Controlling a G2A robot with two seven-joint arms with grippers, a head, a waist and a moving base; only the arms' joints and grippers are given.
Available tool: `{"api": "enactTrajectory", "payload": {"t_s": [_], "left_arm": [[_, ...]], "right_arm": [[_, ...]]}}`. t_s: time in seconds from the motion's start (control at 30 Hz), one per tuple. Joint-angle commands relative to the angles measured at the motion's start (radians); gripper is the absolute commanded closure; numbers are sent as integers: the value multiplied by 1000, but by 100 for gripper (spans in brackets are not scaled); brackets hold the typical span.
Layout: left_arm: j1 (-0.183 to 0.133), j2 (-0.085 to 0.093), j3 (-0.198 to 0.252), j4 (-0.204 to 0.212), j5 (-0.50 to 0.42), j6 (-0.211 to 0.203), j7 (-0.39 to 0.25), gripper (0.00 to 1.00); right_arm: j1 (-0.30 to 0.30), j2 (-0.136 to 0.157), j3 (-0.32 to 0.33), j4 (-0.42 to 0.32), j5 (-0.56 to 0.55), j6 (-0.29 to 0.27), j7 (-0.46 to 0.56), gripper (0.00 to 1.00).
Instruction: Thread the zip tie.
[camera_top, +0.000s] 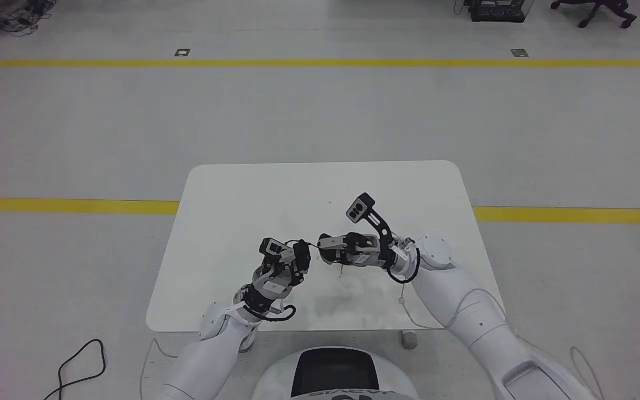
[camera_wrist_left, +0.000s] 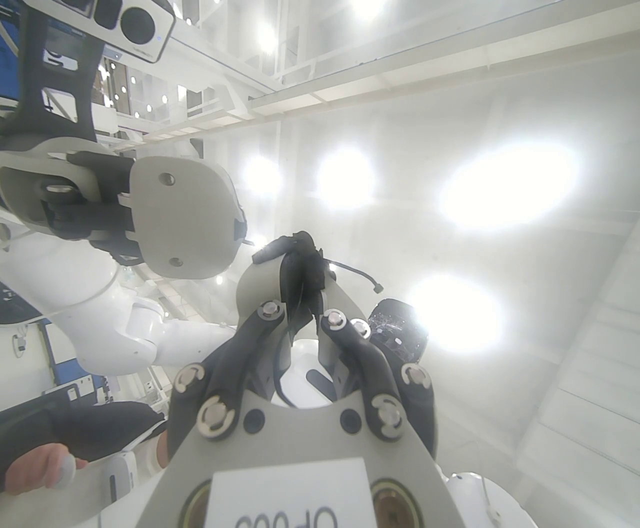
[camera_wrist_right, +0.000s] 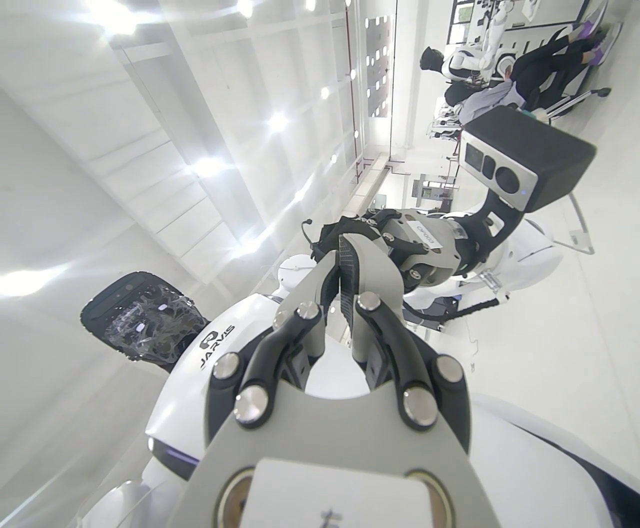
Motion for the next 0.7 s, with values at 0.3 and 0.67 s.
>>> {"api": "enactTrajectory", "payload": {"t_s": [0.3,0.67], "left_arm": [[0,0,0,0,0,0,0,100],[0,0,0,0,0,0,0,100]], "right_arm": [[3,-4,-1,18,4,-1,4,100],[7,-8,-2,38,8,-1,8,100]]}}
